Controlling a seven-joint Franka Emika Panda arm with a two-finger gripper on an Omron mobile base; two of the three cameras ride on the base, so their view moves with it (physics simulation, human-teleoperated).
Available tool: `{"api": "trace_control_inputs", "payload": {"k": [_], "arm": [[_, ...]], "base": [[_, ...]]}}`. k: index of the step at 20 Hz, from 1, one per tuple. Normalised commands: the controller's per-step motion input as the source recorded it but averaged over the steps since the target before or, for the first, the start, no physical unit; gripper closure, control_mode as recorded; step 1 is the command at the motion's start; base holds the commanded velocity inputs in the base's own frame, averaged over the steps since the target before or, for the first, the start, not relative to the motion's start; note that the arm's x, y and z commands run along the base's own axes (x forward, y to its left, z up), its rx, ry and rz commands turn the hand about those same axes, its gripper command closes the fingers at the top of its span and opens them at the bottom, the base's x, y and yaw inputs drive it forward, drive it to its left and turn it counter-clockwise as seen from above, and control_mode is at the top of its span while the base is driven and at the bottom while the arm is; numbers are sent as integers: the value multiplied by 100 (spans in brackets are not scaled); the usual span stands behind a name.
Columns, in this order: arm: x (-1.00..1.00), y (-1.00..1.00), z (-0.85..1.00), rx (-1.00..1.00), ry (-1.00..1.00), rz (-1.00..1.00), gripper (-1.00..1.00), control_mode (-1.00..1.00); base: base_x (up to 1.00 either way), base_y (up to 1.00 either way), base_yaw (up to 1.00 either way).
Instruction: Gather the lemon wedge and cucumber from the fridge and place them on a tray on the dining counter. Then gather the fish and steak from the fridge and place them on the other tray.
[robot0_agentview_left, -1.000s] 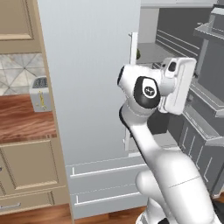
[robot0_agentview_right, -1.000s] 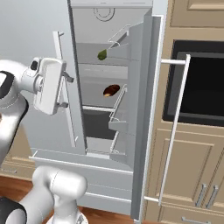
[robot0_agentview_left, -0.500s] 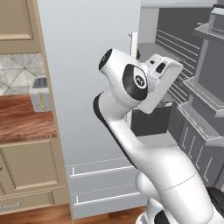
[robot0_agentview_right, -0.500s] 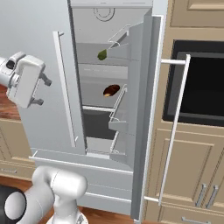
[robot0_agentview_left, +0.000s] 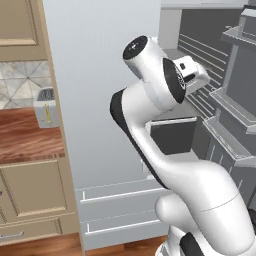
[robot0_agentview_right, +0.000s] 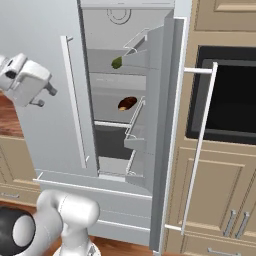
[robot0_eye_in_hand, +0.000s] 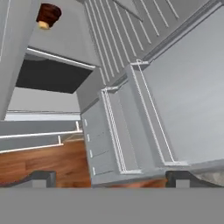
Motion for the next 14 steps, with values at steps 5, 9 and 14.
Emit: {"api": "trace_control_inputs", "payload": {"k": [5, 9, 14], "arm": [[43, 4, 0, 24, -16, 14, -100, -100], [53, 10, 0, 13, -9, 18, -100, -100], [59, 29, 0, 2, -2, 20, -100, -100]], "base": [[0, 0, 0], [0, 0, 0], [0, 0, 0]]}}
